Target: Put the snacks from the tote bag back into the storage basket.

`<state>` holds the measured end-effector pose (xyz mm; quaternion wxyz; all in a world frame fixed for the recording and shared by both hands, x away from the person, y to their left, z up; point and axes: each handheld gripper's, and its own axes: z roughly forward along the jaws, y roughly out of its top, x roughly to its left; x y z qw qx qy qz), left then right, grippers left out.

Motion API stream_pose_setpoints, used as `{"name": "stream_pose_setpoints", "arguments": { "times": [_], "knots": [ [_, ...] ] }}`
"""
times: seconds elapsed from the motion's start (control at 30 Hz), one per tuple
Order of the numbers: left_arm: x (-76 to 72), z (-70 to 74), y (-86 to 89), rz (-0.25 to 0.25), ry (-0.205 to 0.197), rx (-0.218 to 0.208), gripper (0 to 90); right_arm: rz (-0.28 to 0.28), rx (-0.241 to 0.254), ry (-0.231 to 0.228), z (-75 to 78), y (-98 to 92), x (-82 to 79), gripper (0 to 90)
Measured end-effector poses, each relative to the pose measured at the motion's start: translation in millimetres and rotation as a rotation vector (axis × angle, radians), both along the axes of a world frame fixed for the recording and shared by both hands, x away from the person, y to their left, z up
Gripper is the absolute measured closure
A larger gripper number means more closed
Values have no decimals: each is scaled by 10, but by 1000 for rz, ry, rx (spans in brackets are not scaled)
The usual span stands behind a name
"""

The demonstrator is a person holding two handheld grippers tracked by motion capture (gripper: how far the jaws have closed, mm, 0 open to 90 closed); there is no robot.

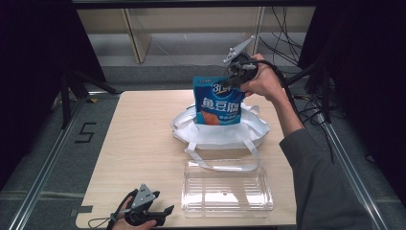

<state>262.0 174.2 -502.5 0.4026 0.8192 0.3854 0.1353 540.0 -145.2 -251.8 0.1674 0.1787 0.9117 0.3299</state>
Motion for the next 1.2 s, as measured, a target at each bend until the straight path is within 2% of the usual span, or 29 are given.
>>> {"name": "stream_pose_setpoints", "arguments": {
  "times": [0.03,0.13,0.17,0.27,0.3,0.33,0.4,0.47,0.53,0.57,0.6,0.7,0.77,0.8,0.83,0.87,0.93,0.97,1.0,1.07,1.1,1.13,1.17,1.2],
  "knots": [
    [2,0,1,0,-2,1,280,-14,9,7,46,4,-27,900],
    [0,4,0,-3,9,-7,280,-23,8,-11,173,-3,-70,900],
    [-3,6,-5,-9,9,-13,280,-22,4,-22,243,-12,-96,900],
    [0,-1,-8,-7,9,-18,280,2,7,-47,309,-25,-105,900],
    [-4,-15,-17,14,16,-32,280,-4,2,-49,346,-24,-127,900],
    [0,-14,-11,12,15,-22,280,-2,-1,-62,382,-23,-145,900],
    [-1,-5,-9,2,10,-26,280,-8,-6,-61,444,-27,-175,900],
    [0,-4,-9,0,14,-29,280,2,-5,-90,554,-33,-244,900],
    [-3,-14,-21,-7,20,-47,280,3,-2,-88,585,-38,-270,900],
    [3,-4,-4,-11,14,-14,280,8,-1,-94,636,-44,-319,900],
    [5,3,-5,6,2,-6,280,8,-1,-94,636,-44,-319,900],
    [6,-2,1,-7,9,-7,279,22,-3,-97,742,-66,-445,900],
    [9,-7,0,-12,16,-9,278,23,-6,-106,758,-74,-468,900],
    [7,-9,-3,-4,18,-11,278,32,-7,-94,776,-85,-498,900],
    [9,-4,6,-4,16,1,278,45,-10,-98,782,-85,-532,900],
    [4,-6,2,6,19,-10,278,52,-12,-100,783,-84,-561,900],
    [-6,-11,-25,25,35,-62,275,52,-17,-95,788,-88,-636,900],
    [-6,-10,-22,25,32,-57,271,64,-17,-100,794,-105,-707,900],
    [-2,2,1,8,26,-25,268,74,-11,-91,794,-115,-735,900],
    [0,-3,-2,10,17,-29,263,77,-10,-91,790,-124,-767,900],
    [-10,-8,-12,25,30,-41,257,78,-12,-94,786,-130,-796,900],
    [-5,-16,-14,23,25,-46,252,87,-14,-88,787,-140,-817,900],
    [-4,-16,-13,19,23,-41,243,76,-14,-82,770,-148,-890,900],
    [-11,-7,-15,21,28,-35,243,76,-14,-82,770,-148,-890,900]
  ]
}}
